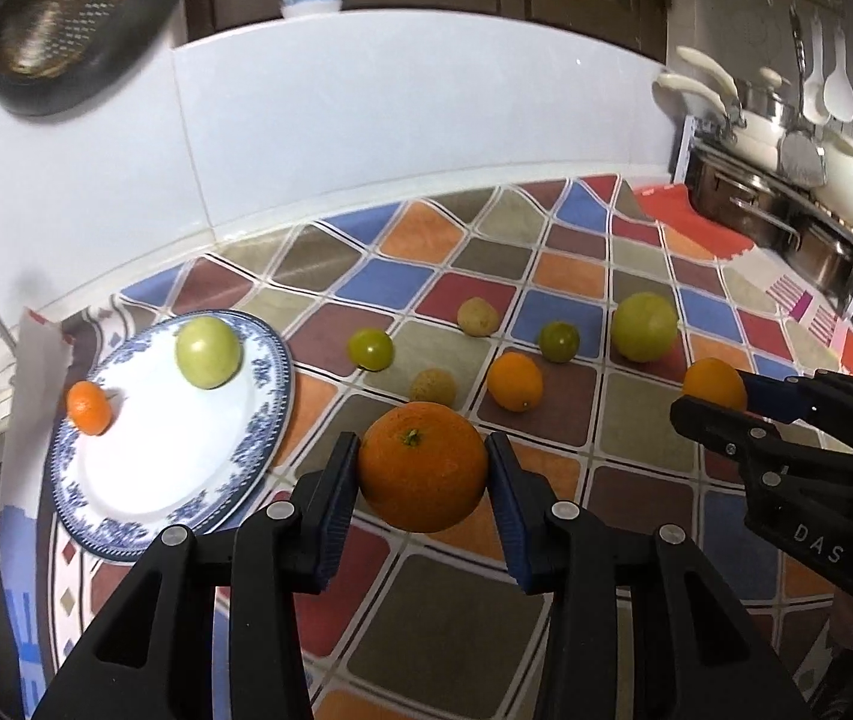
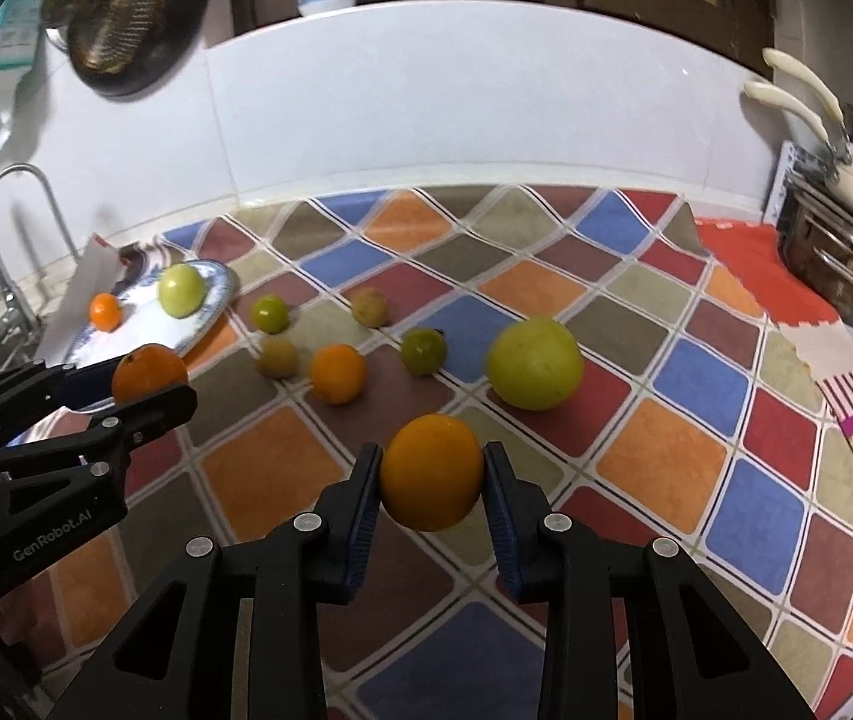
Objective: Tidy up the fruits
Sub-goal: 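Carry the orange in the left gripper to the plate while the right gripper carries its orange there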
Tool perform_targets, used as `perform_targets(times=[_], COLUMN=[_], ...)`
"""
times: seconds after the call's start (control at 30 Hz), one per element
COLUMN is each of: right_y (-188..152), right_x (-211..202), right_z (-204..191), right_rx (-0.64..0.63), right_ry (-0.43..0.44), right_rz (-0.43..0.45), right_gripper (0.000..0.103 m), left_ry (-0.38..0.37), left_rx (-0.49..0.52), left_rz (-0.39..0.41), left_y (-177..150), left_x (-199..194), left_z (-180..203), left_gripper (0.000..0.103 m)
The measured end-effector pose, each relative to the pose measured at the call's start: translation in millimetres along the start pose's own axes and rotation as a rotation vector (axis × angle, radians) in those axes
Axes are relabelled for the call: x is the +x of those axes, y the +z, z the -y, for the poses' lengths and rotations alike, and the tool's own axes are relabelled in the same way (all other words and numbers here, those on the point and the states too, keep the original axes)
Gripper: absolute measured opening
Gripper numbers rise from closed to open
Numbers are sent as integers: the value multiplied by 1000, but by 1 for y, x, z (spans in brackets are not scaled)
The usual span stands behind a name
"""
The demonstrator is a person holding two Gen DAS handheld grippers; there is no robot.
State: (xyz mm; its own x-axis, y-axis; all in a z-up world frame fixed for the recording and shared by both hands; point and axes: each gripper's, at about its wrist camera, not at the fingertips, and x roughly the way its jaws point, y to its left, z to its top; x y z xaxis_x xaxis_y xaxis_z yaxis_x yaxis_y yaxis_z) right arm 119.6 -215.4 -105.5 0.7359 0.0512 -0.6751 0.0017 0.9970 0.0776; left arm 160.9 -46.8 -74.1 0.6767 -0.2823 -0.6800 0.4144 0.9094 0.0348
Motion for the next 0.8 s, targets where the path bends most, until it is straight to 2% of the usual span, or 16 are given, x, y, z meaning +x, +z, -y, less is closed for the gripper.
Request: perform_targets(times=[0.8], right_y=[24], right_x=[-60], right_z=[-64], right_rx=[-133], right_ry=[162], right_rz=[164], right_gripper=[34], left_ry=[131], left_rx=[-102], left_rz=[157], left_y=[-14], left_x=[-91], left_z=[-40], left_gripper=[42])
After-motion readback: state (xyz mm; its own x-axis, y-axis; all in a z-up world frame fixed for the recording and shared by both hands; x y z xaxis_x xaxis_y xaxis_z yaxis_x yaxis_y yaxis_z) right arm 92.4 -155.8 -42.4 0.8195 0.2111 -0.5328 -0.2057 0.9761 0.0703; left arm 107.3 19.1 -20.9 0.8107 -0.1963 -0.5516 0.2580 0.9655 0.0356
